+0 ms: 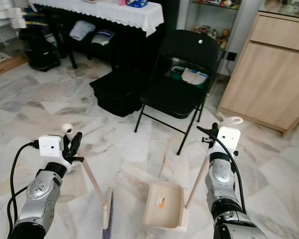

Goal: Sweep floor

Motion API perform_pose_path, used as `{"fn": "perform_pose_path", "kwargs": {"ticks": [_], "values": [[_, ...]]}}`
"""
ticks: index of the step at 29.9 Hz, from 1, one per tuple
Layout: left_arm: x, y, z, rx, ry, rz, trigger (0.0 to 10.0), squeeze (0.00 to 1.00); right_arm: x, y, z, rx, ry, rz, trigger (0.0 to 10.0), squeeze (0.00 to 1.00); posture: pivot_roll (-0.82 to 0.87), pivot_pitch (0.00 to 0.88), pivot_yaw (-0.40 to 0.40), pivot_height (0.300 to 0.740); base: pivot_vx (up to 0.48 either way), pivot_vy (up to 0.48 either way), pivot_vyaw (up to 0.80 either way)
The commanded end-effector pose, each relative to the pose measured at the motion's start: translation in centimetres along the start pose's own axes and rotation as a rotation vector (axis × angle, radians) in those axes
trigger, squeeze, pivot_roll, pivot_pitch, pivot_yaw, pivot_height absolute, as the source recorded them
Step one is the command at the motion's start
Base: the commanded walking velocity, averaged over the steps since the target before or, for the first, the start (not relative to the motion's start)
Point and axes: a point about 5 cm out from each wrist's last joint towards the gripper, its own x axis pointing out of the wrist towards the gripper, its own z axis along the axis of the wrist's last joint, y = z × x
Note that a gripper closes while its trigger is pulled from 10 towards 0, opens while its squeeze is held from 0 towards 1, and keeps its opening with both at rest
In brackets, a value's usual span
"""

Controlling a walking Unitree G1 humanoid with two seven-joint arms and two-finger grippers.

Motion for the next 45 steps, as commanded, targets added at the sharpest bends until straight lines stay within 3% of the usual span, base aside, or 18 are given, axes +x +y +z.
{"fn": "perform_pose_path", "kwargs": {"ticks": [1, 13, 29, 37, 45], "values": [[0.23, -0.04, 0.45, 0.01, -0.02, -0.003, 10.0, 0.0, 0.58, -0.03, 1.24, 0.003, -0.056, -0.006, 10.0, 0.0, 0.04, 0.057, -0.008, 0.74, 0.247, 0.0, 0.0], [0.24, 0.03, 0.47, 0.012, -0.02, 0.0, 10.0, 0.0, 0.54, 0.02, 1.0, 0.005, -0.038, -0.011, 10.0, 0.0, 0.04, 0.058, -0.008, 0.74, 0.245, 0.0, -0.56], [0.27, 0.04, 0.5, 0.01, -0.023, 0.0, 10.0, 0.0, 0.57, 0.02, 1.02, 0.002, -0.036, -0.015, 10.0, 0.0, 0.04, 0.055, -0.008, 0.74, 0.245, 0.0, 0.0], [0.31, 0.06, 0.53, 0.012, -0.023, -0.001, 10.0, 0.0, 0.6, 0.05, 1.06, 0.008, -0.038, -0.015, 10.0, 0.0, 0.04, 0.052, -0.007, 0.74, 0.245, 0.0, -0.79], [0.35, 0.06, 0.57, 0.009, -0.025, -0.002, 10.0, 0.0, 0.6, 0.13, 1.23, -0.002, -0.055, -0.012, 10.0, 0.0, 0.04, 0.05, -0.007, 0.74, 0.245, 0.0, 0.0]]}}
